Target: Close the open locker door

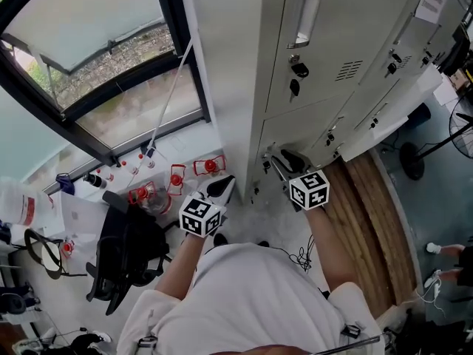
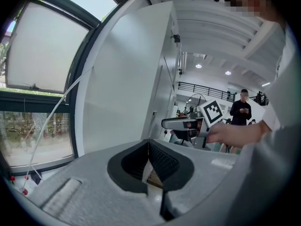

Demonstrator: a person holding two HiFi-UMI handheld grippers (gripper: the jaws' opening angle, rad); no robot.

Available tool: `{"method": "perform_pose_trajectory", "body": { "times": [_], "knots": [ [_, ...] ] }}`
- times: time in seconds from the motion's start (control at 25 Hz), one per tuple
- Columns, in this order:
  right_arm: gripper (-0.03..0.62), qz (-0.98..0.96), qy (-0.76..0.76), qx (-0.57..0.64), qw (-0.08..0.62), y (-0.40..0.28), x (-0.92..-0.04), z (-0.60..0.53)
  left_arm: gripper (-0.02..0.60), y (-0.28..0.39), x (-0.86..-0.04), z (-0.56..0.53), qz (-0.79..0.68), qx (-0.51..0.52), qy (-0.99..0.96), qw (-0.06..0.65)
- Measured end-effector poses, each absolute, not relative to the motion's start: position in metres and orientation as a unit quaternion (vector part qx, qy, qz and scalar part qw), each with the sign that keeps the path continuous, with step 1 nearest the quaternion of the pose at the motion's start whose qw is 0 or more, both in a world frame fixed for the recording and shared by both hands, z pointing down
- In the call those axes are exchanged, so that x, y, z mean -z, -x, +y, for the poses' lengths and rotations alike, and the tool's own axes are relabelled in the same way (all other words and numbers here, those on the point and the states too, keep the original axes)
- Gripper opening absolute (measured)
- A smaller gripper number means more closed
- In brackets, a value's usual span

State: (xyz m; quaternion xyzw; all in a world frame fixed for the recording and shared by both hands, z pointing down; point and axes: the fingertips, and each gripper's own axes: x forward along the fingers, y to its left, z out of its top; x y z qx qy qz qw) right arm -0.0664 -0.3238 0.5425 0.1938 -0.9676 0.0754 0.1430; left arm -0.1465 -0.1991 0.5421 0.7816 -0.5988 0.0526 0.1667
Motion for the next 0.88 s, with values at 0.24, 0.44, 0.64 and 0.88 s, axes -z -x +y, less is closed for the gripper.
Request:
{"method": "perform_pose_trajectory", "body": {
  "times": [0.24,0.44,0.64,0.88],
  "knots": [
    [0.120,-0.959,-0.231,-0.082,0.139,0.041,-0.542,-0.316,0.015,0.137,-0.543,-0.202,-0.578,-0.057,-0.797,0.166],
    [0.097,-0.951,-0.268,-0.090,0.124,0.017,-0.535,-0.311,0.015,0.127,-0.542,-0.206,-0.561,-0.052,-0.809,0.168],
    [0.064,-0.944,-0.300,-0.093,0.106,-0.003,-0.525,-0.301,0.015,0.119,-0.538,-0.210,-0.547,-0.037,-0.819,0.170],
    [0.035,-0.937,-0.325,-0.091,0.093,-0.025,-0.515,-0.292,0.015,0.103,-0.535,-0.212,-0.526,-0.037,-0.833,0.167]
  ]
}}
